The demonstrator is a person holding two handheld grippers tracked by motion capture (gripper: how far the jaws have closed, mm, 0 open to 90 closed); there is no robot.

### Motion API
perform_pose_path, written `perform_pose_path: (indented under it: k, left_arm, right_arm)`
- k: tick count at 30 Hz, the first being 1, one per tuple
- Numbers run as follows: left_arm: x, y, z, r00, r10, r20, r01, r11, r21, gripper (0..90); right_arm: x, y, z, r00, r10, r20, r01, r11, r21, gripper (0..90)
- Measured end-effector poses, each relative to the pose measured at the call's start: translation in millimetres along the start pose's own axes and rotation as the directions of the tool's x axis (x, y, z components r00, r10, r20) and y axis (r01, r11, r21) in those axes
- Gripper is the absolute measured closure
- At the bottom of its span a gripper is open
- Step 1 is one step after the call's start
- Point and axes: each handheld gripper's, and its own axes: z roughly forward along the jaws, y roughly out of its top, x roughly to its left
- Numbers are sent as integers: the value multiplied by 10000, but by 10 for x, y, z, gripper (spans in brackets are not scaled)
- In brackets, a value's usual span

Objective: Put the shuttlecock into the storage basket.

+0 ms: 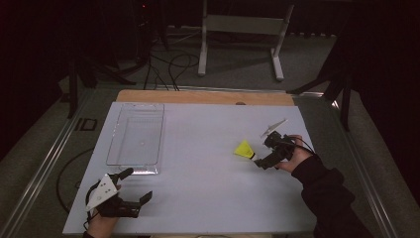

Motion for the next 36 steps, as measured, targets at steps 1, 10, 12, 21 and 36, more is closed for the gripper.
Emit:
perform_pose_path:
  k: [1,10,12,21,36]
  left_arm:
    - [1,-1,1,10000,-14,4,14,10000,-7,5]
    - [3,-3,4,10000,-32,25,32,10000,20,5]
    - [3,-3,3,10000,-45,34,45,10000,18,4]
    - [3,-4,4,10000,-50,48,50,10000,26,5]
    - [5,-5,3,10000,-52,72,52,10000,1,5]
  right_arm:
    - [-5,4,11,10000,1,51,-2,10000,61,82]
    - [-42,20,146,9995,12,-304,5,9984,564,95]
    - [-41,21,181,9990,-56,-440,88,9974,710,95]
    - [-48,65,304,9986,-282,-449,328,9938,1058,160]
    - [-61,149,495,9952,-917,-337,963,9791,1794,437]
